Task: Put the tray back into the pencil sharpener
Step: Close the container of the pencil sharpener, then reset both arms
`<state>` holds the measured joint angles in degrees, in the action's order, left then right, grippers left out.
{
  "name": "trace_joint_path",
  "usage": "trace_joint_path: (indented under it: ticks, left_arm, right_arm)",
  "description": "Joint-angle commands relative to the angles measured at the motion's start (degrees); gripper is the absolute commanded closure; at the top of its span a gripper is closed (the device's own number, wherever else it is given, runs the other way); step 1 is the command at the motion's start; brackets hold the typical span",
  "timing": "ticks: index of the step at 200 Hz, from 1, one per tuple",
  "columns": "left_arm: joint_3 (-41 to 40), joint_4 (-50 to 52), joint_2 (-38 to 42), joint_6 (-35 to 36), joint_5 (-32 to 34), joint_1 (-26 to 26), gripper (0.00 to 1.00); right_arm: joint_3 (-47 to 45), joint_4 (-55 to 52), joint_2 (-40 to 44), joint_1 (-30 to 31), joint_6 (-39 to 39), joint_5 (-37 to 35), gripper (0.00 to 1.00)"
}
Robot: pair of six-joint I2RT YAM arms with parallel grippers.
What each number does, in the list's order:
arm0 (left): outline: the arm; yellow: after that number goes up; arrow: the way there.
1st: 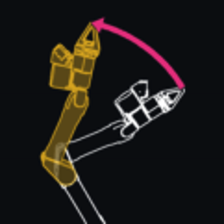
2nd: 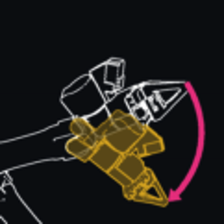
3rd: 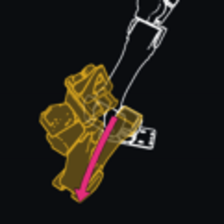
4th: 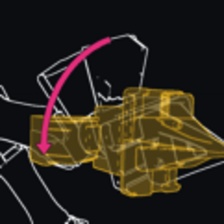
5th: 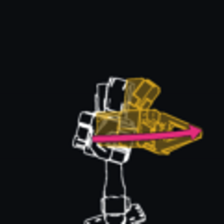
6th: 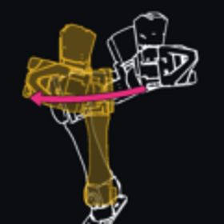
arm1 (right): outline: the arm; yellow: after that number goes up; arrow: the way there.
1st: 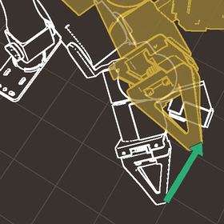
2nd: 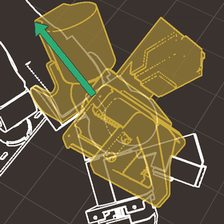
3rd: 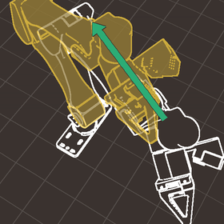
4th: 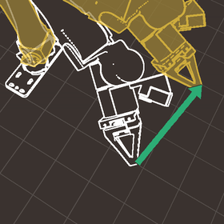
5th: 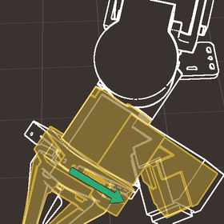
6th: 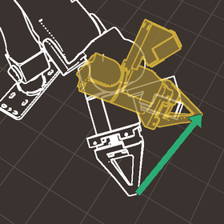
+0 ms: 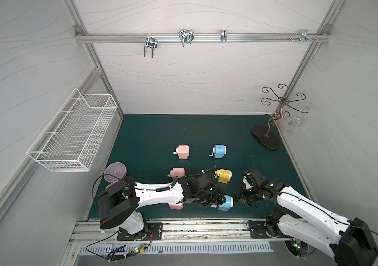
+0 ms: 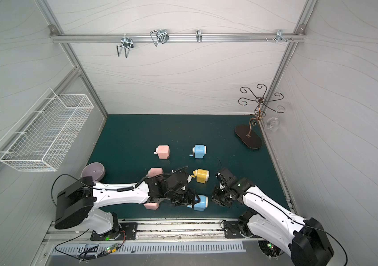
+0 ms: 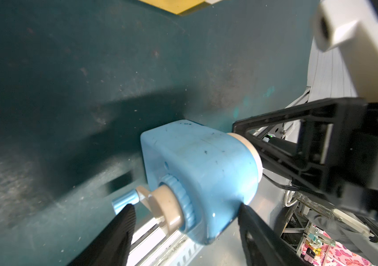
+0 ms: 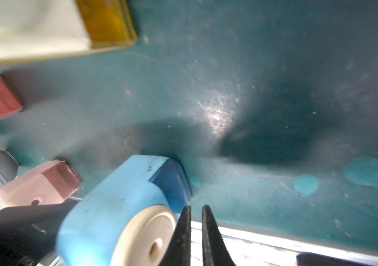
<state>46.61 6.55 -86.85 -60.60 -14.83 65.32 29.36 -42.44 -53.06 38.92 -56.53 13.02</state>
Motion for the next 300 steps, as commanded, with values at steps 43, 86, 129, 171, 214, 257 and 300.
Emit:
trace_joint_path:
  ticks: [43, 86, 129, 171, 214, 257, 300]
  left_arm:
    - [5.69, 8.57, 5.3, 4.64, 4.7, 0.33, 0.25]
    - [9.74, 18.06, 10.79, 10.32, 10.93, -1.24, 0.24]
    - [9.2, 23.16, 17.82, 15.75, 14.26, -9.2, 0.23]
    - [9.55, 28.21, 25.24, 25.32, 17.49, -23.26, 0.22]
    - [9.04, 25.0, 30.81, 33.73, 17.74, -38.89, 0.19]
    - [4.4, 17.46, 31.0, 36.56, 18.9, -50.9, 0.18]
    - [-2.43, 8.88, 28.81, 33.49, 18.75, -60.99, 0.18]
  right_arm:
    - [6.87, -7.62, -0.69, 0.28, 4.67, -5.53, 0.84]
    - [14.13, -12.36, -1.56, 0.28, 8.63, -10.83, 0.84]
    - [21.1, -12.61, -5.43, 0.28, 12.94, -15.3, 0.84]
    - [28.79, -11.46, -10.51, 0.37, 17.81, -21.36, 0.83]
    - [29.74, -1.3, -9.41, -0.01, 24.77, -33.02, 0.72]
    - [19.81, 20.63, -9.13, -1.34, 32.98, -43.09, 0.32]
    - [19.95, 23.59, -14.49, -11.87, 37.36, -40.47, 0.24]
